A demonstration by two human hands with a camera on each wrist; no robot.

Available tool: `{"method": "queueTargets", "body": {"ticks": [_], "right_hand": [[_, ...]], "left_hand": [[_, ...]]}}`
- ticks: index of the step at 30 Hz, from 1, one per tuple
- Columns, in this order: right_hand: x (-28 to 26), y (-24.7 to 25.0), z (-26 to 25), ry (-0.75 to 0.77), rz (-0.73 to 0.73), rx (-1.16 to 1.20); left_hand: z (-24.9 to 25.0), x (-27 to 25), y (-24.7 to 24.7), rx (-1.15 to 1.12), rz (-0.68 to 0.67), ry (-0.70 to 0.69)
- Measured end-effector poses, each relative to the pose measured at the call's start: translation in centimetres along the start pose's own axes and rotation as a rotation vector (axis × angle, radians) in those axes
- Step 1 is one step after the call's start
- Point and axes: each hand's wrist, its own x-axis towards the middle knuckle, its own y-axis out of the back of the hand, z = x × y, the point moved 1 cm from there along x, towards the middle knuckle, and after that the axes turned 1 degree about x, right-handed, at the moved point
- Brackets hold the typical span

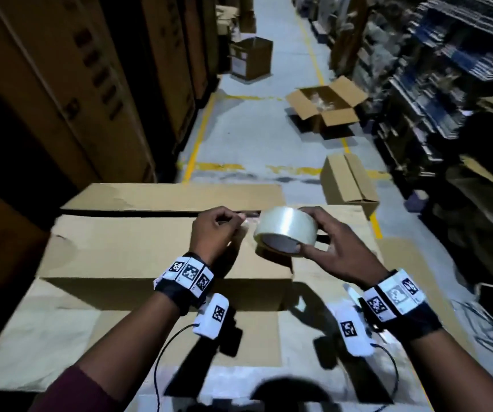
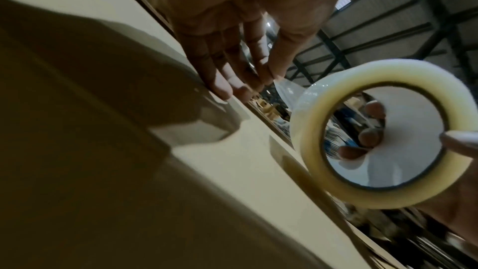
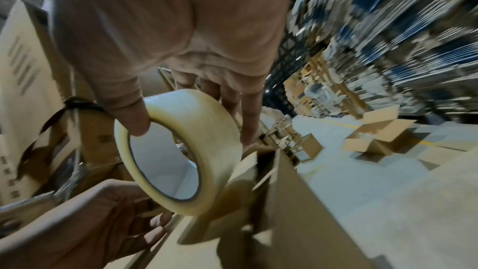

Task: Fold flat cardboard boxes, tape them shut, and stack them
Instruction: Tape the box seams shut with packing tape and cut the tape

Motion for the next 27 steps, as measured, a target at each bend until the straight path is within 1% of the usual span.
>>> {"method": "queueTargets", "body": {"ticks": [3, 6, 8, 11, 13, 14, 16, 18, 21, 23, 27], "right_hand": [[6.5, -6.1, -2.8, 0.123, -0.1, -0.025], [12.3, -11.3, -5.7, 0.243, -0.148, -0.122], [15.5, -15.0, -7.2, 0.242, -0.181, -0.151], [18.8, -20.0, -8.1, 0.211, -0.26, -0.192], [20.4, -23.0, -8.4, 0.2, -0.319, -0.218], [21.0, -24.1, -8.6, 0.188, -0.344, -0.226], [22.3, -26.0, -9.0, 0.167, -0.383, -0.242], [23.2, -27.5, -9.3, 0.151, -0.405, -0.251], [24.2, -29.0, -9.8, 0.113, -0.428, -0.27], [24.8, -29.9, -10.4, 0.105, -0.429, -0.278], [25.6, -31.1, -11.8, 0.156, -0.4, -0.282]], "left_hand": [[-2.0, 2.4, 8.4, 0.043, 0.121, 0.026], [-4.3, 4.6, 15.3, 0.07, 0.212, 0.036], [-6.1, 6.1, 19.2, 0.079, 0.238, 0.059], [-8.4, 7.3, 23.5, -0.016, 0.287, 0.13], [-9.7, 7.6, 25.8, -0.124, 0.3, 0.206], [-10.2, 7.7, 26.6, -0.21, 0.296, 0.244], [-10.8, 8.0, 28.6, -0.311, 0.286, 0.3], [-11.1, 8.5, 30.7, -0.293, 0.243, 0.337], [-12.2, 8.9, 33.4, -0.228, 0.187, 0.349], [-13.4, 9.0, 34.9, -0.214, 0.185, 0.357], [-15.5, 8.8, 35.4, -0.26, 0.197, 0.402]]}}
